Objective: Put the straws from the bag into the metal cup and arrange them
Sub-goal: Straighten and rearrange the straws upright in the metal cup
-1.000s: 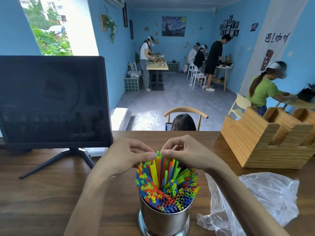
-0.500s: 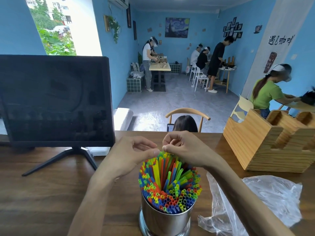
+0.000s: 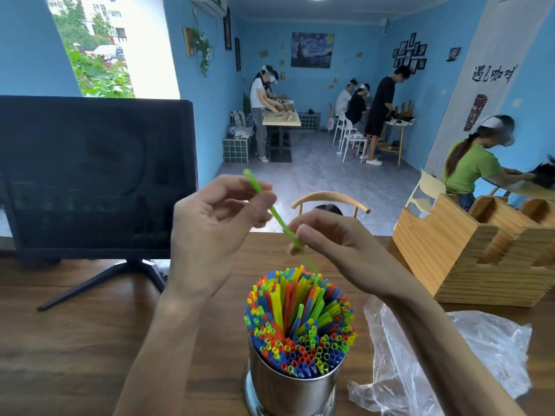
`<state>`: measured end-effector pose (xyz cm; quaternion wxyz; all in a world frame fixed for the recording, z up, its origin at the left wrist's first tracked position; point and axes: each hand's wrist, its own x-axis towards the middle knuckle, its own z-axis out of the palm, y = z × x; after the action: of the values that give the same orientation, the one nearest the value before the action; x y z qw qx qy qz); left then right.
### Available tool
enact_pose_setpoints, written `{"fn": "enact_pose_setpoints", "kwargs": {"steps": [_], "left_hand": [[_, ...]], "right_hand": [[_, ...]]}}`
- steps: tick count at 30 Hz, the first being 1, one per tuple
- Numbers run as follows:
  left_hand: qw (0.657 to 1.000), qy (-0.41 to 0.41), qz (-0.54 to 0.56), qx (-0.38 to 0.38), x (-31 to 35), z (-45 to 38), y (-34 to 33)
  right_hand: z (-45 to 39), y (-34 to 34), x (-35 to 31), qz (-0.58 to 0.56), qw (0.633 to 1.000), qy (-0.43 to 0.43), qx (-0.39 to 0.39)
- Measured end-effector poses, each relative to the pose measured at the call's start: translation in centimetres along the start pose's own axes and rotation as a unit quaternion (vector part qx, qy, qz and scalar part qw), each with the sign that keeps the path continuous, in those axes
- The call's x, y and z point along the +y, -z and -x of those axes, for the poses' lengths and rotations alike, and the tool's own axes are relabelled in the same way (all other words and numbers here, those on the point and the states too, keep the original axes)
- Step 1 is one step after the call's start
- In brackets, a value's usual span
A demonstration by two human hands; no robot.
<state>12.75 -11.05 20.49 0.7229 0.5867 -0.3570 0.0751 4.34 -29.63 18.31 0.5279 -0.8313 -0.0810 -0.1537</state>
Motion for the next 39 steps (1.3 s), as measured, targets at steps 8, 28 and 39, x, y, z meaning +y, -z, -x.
{"fn": "enact_pose_setpoints", "kwargs": {"steps": [8,28,39], "left_hand": [[0.998,0.058,0.0,-0.012,-0.8,1.2,1.4],[0.823,0.094,-0.445,-0.341,-2.4,-0.4,-0.1],[0.79,0.013,-0.497,-0.358,-1.8,-1.0,-1.1]], "right_hand": [[2.0,3.7,0.4,-0.181,0.978,-0.005,0.108],[1.8,1.6,0.8,-0.013,0.992,0.022,0.124],[2.8,-0.9,2.6,0.182,0.982,-0.027,0.044]]}}
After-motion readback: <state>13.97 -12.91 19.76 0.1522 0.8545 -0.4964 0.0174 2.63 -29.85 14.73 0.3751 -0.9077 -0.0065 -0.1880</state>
